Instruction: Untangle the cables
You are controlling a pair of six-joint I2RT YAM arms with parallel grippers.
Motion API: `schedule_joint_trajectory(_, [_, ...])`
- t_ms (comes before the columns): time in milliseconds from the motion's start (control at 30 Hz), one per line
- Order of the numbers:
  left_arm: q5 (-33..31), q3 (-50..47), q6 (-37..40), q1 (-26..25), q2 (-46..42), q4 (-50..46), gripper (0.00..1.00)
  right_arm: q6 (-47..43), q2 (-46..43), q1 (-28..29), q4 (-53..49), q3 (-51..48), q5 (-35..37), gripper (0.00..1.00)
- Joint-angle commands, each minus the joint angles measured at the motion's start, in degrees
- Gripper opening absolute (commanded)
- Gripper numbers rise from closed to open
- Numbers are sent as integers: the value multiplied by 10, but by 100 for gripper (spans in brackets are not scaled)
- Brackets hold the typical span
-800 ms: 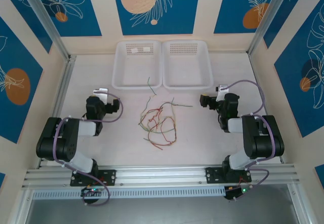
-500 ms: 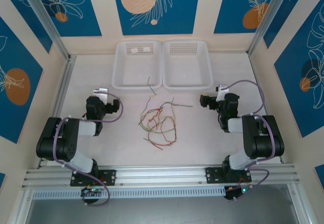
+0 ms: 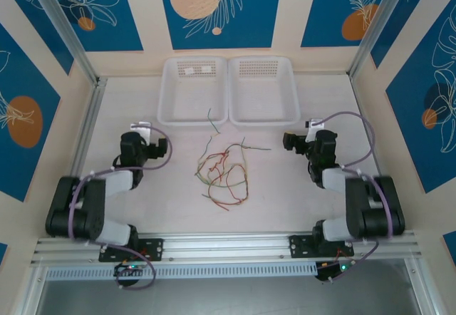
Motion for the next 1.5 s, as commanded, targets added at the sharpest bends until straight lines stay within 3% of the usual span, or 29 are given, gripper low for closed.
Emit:
schedule_joint_trajectory(0, [-56,94,-131,-17,-148,-189,92,191,-155,-17,-240,112,67,99])
schedule_joint_trajectory(67, [-16,119,-194,-43,-190,-226,86,201,-201,-32,-266,130,-95,96])
schedule_joint_trajectory(100, [-6,140,-208,-70,-196,-254,85,201,-214,-18,-255,128,-151,89])
schedule_joint_trajectory(133, [-9,169,-212,-104,-194,-301,78,201,-220,9,-261,133,-181,85])
schedule_joint_trajectory(233, [-19,232,-206,-198,-156,-417,76,170,-191,144,-314,164,-130,83])
schedule_joint_trajectory(300, [-9,246,-216,-225,-132,-461,78,180,-146,211,-342,189,-90,84])
schedule_joint_trajectory(400, [17,228,-203,-254,-118,-462,82,198,-71,264,-362,227,-152,84])
schedule_joint_trajectory(467, [35,219,-200,-260,-108,-465,85,228,-35,285,-387,247,-134,86])
schedule_joint_trajectory(600, [59,195,-204,-264,-88,-455,85,276,42,287,-401,263,-196,83])
schedule_joint_trajectory(767, [78,169,-200,-271,-77,-423,84,282,93,315,-432,288,-191,78])
schedule_joint_trajectory(967, [59,143,-208,-285,-94,-420,84,303,120,332,-506,304,-168,73])
schedule_joint_trajectory(1200, [50,90,-218,-291,-143,-430,85,334,129,365,-488,266,-208,65])
schedule_joint_trajectory(1300, [40,75,-219,-290,-165,-434,86,351,148,369,-473,261,-223,57])
schedule_joint_trajectory(1467, [24,69,-215,-290,-175,-436,87,357,191,377,-473,282,-224,58])
